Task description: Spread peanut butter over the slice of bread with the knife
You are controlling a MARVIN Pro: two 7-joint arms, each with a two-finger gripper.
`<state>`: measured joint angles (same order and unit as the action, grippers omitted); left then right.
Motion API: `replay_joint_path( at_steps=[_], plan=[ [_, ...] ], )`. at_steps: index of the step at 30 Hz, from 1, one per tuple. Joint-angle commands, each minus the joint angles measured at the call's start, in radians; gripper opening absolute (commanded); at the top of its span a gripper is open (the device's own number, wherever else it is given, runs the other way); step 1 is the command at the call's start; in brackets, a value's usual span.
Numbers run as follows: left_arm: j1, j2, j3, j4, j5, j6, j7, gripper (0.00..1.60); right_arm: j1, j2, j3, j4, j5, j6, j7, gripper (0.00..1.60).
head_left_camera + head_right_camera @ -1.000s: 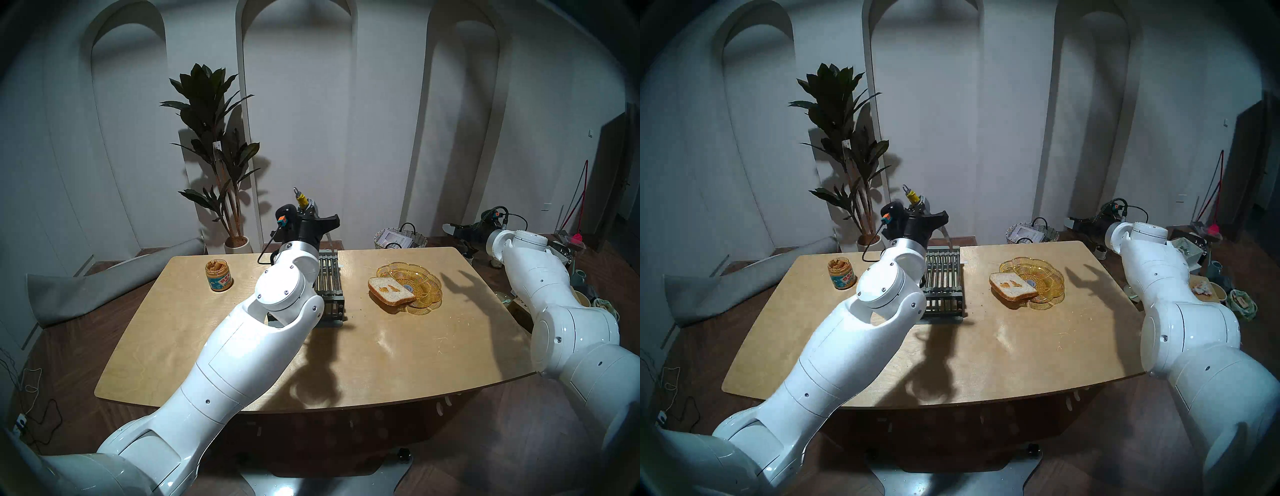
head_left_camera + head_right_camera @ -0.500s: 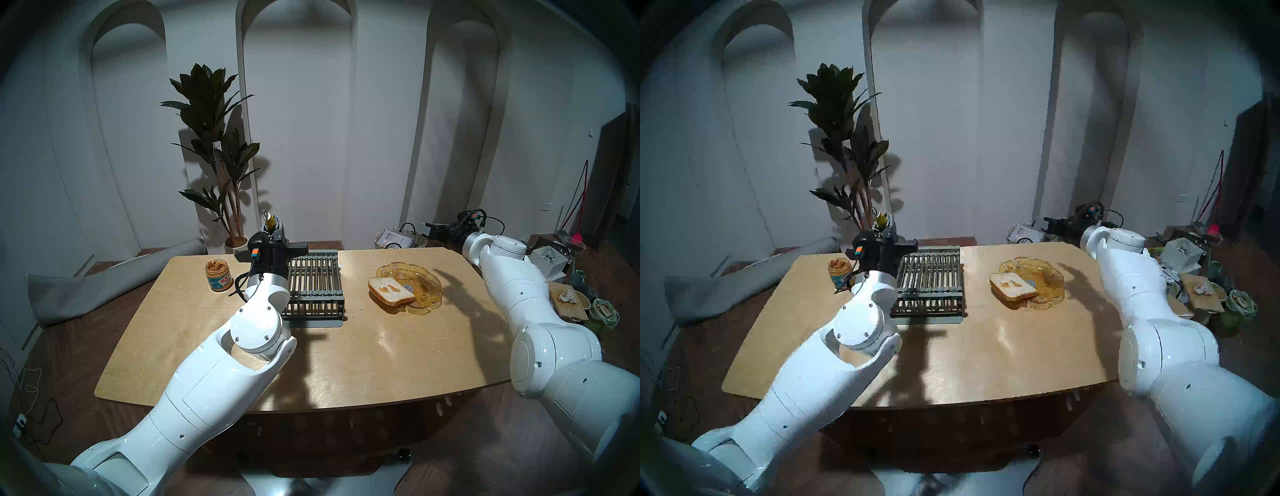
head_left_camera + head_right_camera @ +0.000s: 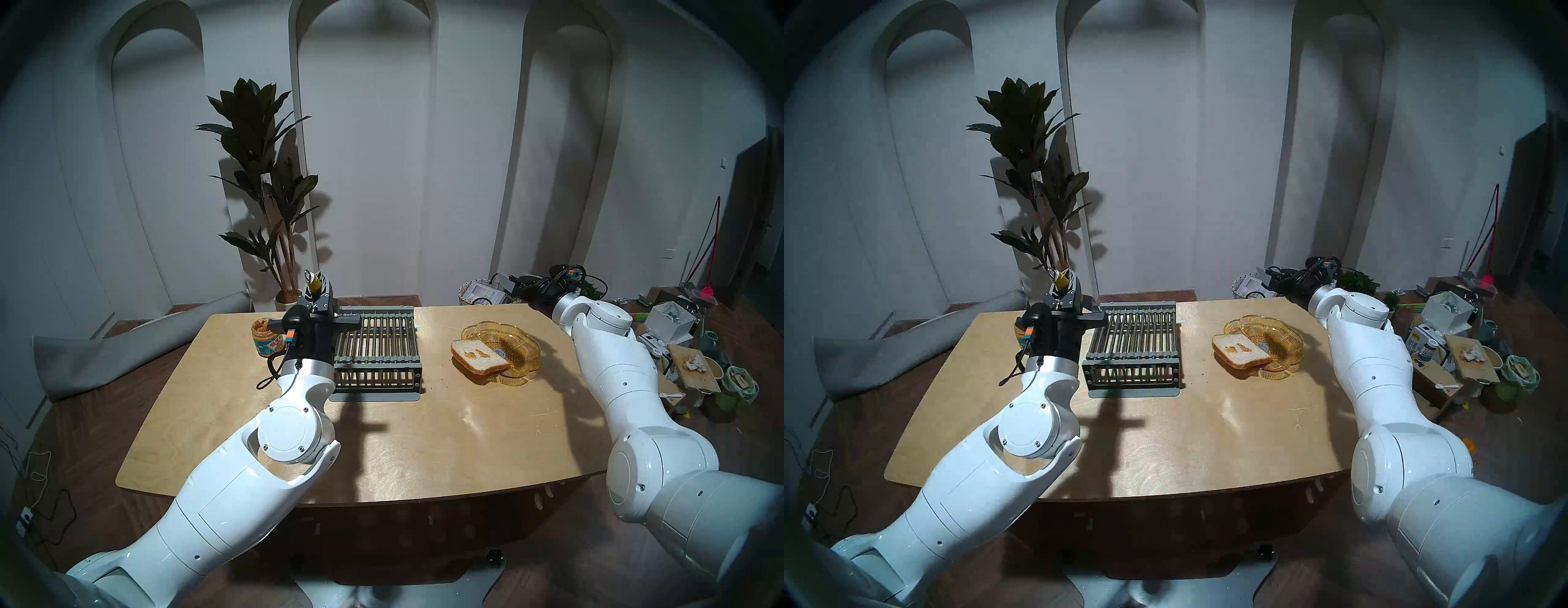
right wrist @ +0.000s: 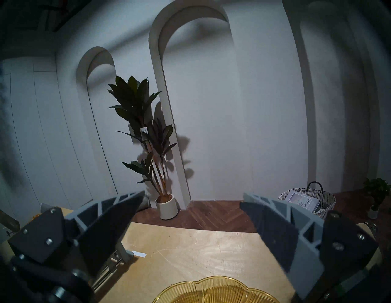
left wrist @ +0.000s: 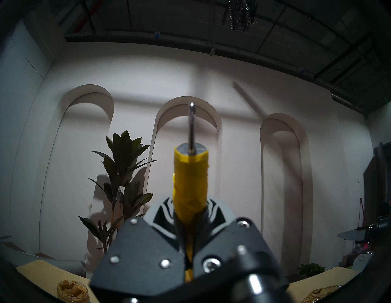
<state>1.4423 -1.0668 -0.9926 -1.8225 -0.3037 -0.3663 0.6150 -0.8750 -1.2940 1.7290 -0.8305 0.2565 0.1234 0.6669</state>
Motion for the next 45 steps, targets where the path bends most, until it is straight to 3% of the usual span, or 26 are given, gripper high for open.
replay_joint_path(
  at_steps=[1,18,36,45],
  plan=[
    [-0.026,0.005,-0.019,0.000,-0.016,-0.050,-0.024,0.00,-0.052,-0.037,0.019,-0.115,0.010,-0.020,-0.044,1.60],
    [-0.120,-0.084,0.026,0.145,-0.007,-0.061,-0.057,0.00,-0.173,-0.086,0.040,-0.322,0.000,0.037,-0.183,1.60],
    [-0.158,-0.137,0.049,0.269,0.037,-0.083,-0.044,0.00,-0.287,-0.120,0.060,-0.548,-0.010,0.196,-0.312,1.60],
    [-0.163,-0.154,0.050,0.311,0.038,-0.093,-0.040,0.00,-0.302,-0.126,0.066,-0.583,-0.011,0.227,-0.333,1.60]
  ],
)
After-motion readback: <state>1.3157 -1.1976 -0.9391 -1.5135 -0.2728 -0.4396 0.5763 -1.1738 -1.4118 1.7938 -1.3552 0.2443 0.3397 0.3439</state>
